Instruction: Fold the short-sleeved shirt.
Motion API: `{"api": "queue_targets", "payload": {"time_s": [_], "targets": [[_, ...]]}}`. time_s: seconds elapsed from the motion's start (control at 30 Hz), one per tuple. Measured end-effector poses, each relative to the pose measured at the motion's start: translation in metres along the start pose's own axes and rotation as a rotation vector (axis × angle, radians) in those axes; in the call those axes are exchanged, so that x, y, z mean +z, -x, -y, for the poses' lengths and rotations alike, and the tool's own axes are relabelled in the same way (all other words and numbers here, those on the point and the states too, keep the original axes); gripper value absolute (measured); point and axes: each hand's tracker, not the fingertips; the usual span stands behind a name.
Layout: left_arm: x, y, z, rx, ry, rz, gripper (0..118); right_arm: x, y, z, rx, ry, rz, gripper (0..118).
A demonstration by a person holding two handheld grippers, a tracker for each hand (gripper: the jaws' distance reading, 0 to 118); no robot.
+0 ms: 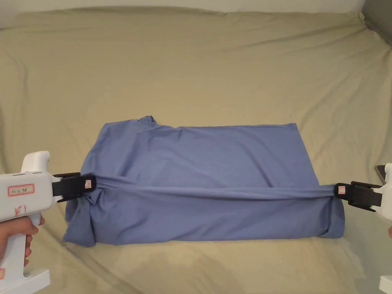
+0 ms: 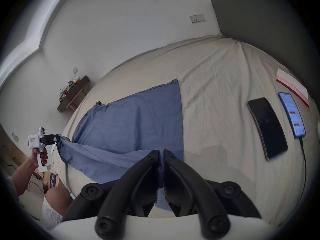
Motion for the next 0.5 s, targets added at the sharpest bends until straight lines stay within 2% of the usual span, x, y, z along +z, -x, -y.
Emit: {"api": "queue_targets", "payload": {"time_s": [0.17,0.5], "targets": [[-0.037,0.012,-0.019,-0.003,0.047,-0.024,0,-0.042,-0.004,-0.024,0.039,0.063,0.023,5],[-0.078,0.032,-0.031,0.019,0.089,-0.058,0,-0.093,-0.020,-0.048,0.050,0.111,0.052,5]]}}
